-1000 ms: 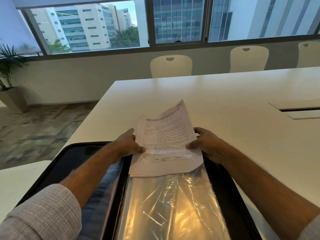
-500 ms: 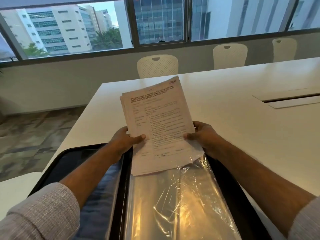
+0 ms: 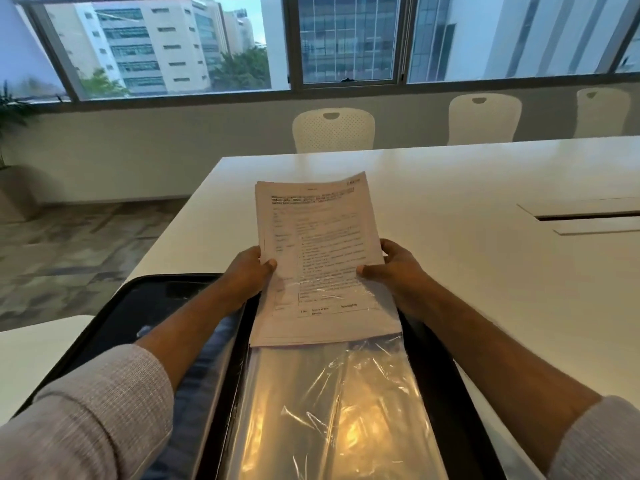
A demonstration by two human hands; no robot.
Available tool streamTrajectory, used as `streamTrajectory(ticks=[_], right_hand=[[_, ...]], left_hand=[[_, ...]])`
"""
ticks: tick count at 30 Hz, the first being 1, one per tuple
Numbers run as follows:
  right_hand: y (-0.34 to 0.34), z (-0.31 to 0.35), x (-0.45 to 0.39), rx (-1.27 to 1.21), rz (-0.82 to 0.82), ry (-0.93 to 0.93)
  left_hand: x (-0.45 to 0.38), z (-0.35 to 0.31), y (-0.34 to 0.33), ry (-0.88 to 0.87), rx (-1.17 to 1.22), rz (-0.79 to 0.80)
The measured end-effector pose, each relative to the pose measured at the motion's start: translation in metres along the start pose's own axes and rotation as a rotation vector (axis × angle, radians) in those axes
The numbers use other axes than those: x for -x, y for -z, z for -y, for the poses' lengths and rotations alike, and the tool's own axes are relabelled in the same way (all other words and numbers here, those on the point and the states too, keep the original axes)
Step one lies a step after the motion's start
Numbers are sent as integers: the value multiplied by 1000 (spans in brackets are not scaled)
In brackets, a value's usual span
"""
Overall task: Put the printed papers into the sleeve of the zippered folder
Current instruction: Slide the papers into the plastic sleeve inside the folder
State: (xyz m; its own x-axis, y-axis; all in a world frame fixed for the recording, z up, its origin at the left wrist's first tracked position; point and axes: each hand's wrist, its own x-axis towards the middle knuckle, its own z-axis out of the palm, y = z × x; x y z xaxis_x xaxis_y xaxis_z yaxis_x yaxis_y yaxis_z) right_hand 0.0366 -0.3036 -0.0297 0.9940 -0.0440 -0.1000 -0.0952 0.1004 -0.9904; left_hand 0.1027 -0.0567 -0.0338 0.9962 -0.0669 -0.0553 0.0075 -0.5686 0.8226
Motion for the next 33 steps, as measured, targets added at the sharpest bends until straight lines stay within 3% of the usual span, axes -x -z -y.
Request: streamTrajectory(ticks=[9, 14, 19, 24, 27, 31, 33], right_hand=[[-2, 2, 4, -33, -39, -29], [-5, 3, -1, -40, -32, -13], [-4, 4, -5, -18, -37, -26], [-5, 6, -6, -57, -31, -63], [-4, 3, -4, -73, -26, -74], [-3, 0, -4, -91, -32, -80], [-2, -2, -4, -101, -28, -86]], left_hand=[[-3, 0, 23, 116, -15, 198], [-15, -2, 26, 122, 377, 105], [-20, 1, 13, 81, 53, 54], [-18, -5, 25, 100, -201, 351], [-20, -5, 29, 125, -29, 356], [-29, 3, 20, 142, 416, 171], [-31, 5, 16, 152, 448, 123]])
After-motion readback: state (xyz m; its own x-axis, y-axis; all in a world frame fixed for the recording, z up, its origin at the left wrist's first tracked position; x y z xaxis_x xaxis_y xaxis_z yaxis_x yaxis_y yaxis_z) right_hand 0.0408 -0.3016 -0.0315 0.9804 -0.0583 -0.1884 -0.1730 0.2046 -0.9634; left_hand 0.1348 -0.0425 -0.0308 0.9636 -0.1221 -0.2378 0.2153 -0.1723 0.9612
